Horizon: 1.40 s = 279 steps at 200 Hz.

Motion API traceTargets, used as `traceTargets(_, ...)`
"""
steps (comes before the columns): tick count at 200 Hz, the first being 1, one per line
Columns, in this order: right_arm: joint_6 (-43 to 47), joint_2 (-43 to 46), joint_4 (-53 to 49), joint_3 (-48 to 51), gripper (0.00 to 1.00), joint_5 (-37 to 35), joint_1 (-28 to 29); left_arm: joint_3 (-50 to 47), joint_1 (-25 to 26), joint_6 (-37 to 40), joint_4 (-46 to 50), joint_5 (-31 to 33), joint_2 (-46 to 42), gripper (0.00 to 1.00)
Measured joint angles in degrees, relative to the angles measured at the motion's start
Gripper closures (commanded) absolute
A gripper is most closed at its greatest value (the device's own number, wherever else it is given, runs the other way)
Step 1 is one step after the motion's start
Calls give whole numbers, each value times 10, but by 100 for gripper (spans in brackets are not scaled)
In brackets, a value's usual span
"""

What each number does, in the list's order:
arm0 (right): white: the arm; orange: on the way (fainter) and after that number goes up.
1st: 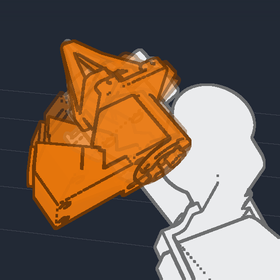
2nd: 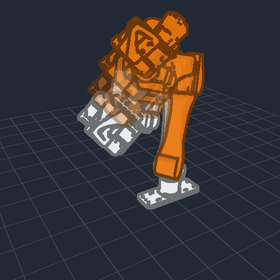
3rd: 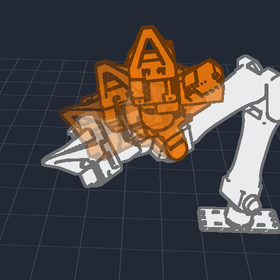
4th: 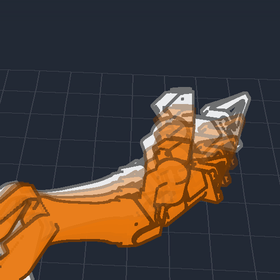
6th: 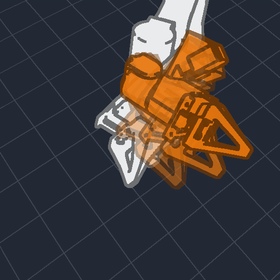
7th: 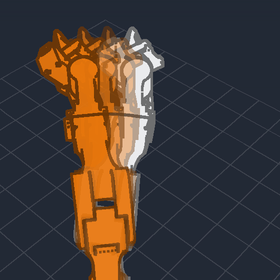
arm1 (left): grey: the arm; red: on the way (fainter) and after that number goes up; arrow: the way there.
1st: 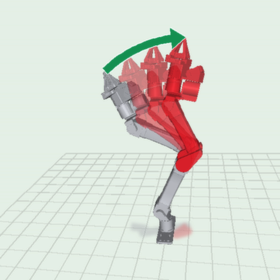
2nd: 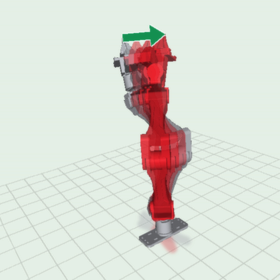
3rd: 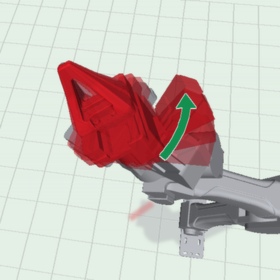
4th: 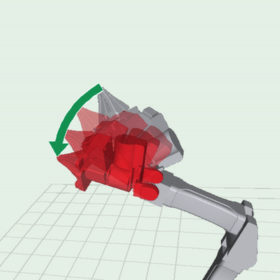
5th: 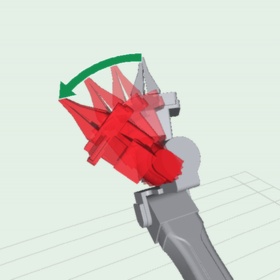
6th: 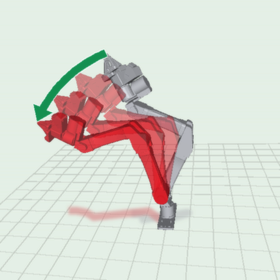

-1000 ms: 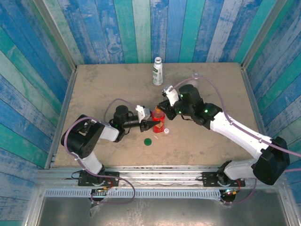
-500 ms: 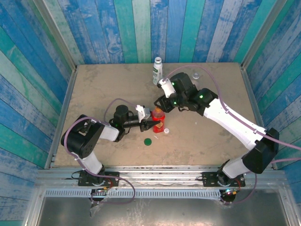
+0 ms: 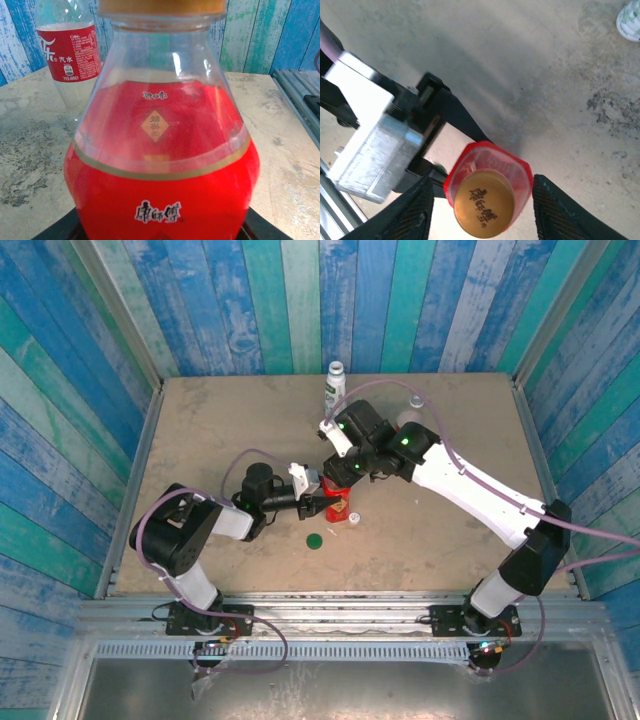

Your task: Screw on the bottle caps

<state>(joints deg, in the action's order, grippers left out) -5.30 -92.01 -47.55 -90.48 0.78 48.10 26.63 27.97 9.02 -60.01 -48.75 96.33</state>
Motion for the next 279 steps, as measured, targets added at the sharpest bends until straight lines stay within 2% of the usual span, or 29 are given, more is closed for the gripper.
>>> traceTargets(34,5,-3,-14,-3,61,-5,0,0,0,1,0,0,0,51)
traceTargets(83,15,-3,-15,-4,69,-3,1,0,0,2,0,0,0,51)
traceTargets(124,61,-3,-11,-4,71,36,-13,0,-1,1,0,-4,0,51)
traceTargets(167,146,-1,2,12,72,156,-64,0,-2,0,0,-7,0,51)
traceTargets(189,186,-1,3,15,71,192,-76,0,-2,0,1,-8,0,51)
traceTargets(227,229,-1,0,17,71,203,-78,1,-2,0,2,-14,0,51)
traceTargets(279,243,-1,0,17,68,196,-74,2,-2,2,5,-17,0,51)
